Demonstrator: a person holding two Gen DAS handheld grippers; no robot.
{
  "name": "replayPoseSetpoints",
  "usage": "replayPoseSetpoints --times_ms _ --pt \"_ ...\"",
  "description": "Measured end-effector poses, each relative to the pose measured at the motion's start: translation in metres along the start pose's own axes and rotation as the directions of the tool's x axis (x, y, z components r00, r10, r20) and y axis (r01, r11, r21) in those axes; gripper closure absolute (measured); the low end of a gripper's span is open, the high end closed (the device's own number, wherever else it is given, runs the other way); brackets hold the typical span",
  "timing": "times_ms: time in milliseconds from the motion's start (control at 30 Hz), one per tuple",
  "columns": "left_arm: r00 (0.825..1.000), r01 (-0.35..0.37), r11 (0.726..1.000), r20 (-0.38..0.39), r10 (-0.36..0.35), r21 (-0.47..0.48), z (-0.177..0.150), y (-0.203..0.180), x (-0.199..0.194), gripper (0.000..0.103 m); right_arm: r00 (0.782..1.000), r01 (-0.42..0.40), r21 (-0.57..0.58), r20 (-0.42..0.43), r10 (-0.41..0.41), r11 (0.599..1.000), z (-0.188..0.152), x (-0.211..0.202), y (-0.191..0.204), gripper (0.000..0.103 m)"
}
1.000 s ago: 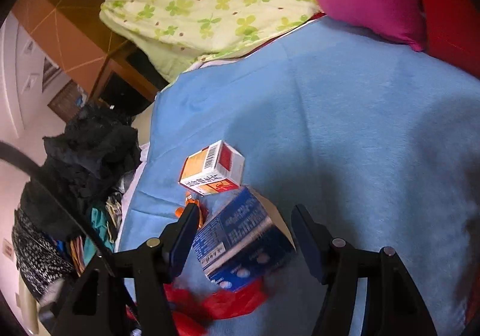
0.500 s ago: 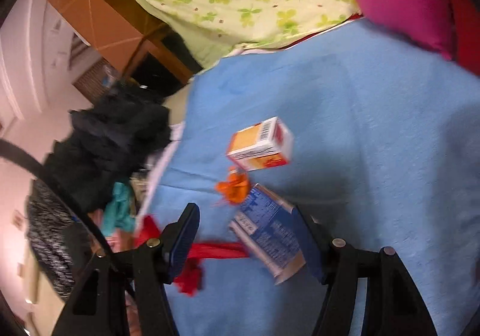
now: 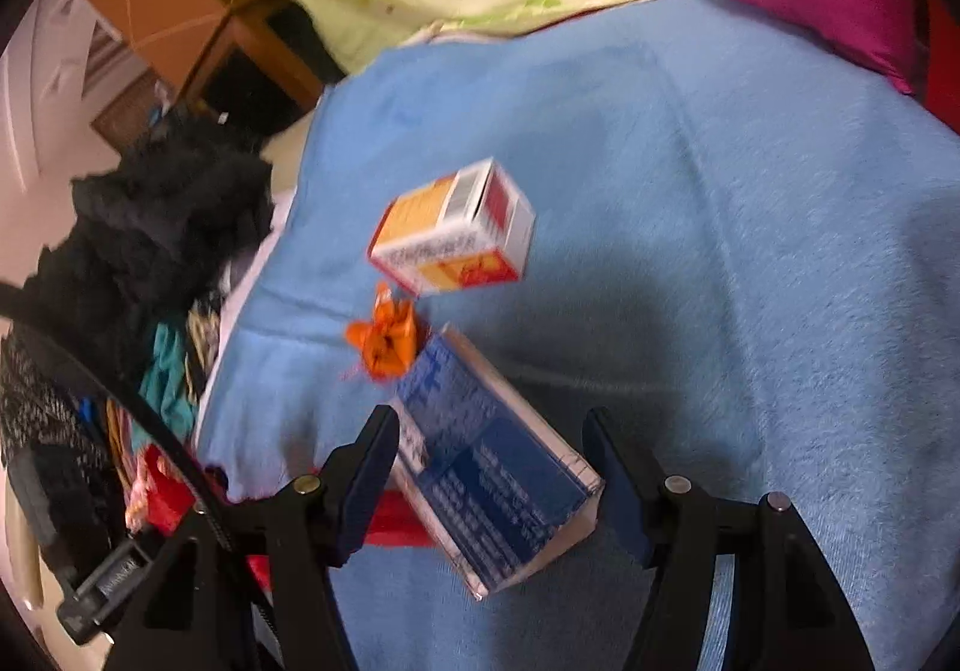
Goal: Collect trash
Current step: 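Grasp the red ribbon with the left tool while the right tool grasps the blue medicine box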
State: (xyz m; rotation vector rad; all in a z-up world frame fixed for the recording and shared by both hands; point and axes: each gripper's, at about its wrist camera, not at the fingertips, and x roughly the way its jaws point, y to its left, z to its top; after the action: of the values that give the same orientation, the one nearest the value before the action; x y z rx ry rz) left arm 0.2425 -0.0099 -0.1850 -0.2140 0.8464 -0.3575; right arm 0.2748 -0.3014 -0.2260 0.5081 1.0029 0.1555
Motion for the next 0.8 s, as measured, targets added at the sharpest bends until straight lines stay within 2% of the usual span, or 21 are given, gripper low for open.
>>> replayPoseSetpoints --times_ms 67,167,367,500,533,567,800 --pt "1.0 0.0 1.0 0.03 0.0 0.004 0.001 -0.002 -0.005 0.035 1.0 -0.004 -0.034 -0.018 0.004 0.999 -0.005 -0.002 0.004 0.035" --pt "0.998 -0.038 0.999 0.048 0.038 0.0 0.003 -0.001 -0.006 0.034 0.999 0.001 -0.084 -0.042 -0.005 0.996 -0.013 -0.007 0.011 0.035" --pt "0.998 -0.049 0.998 0.036 0.051 -0.036 0.004 0.008 -0.003 0.034 0.995 0.079 -0.193 -0.051 -0.091 0.978 -0.027 0.002 0.03 0.035" --pt "1.0 -0.031 0.999 0.002 0.031 -0.027 0.001 0.007 0.002 0.034 0.985 0.152 -0.251 -0.046 -0.169 0.956 -0.032 0.018 0.037 0.036" --pt "1.0 -0.026 0.999 -0.006 0.026 -0.024 0.0 0.006 0.003 0.034 0.983 0.164 -0.266 -0.035 -0.179 0.95 -0.033 0.018 0.038 0.038" --pt "1.0 -0.017 1.0 -0.013 0.017 -0.025 -0.001 0.005 0.003 0.034 0.983 0.172 -0.273 -0.022 -0.185 0.946 -0.033 0.017 0.038 0.048" --pt "0.992 0.049 0.997 -0.113 -0.056 -0.063 -0.017 0.002 0.011 0.033 0.972 0.234 -0.219 0.024 -0.235 0.947 -0.027 0.0 0.017 0.05"
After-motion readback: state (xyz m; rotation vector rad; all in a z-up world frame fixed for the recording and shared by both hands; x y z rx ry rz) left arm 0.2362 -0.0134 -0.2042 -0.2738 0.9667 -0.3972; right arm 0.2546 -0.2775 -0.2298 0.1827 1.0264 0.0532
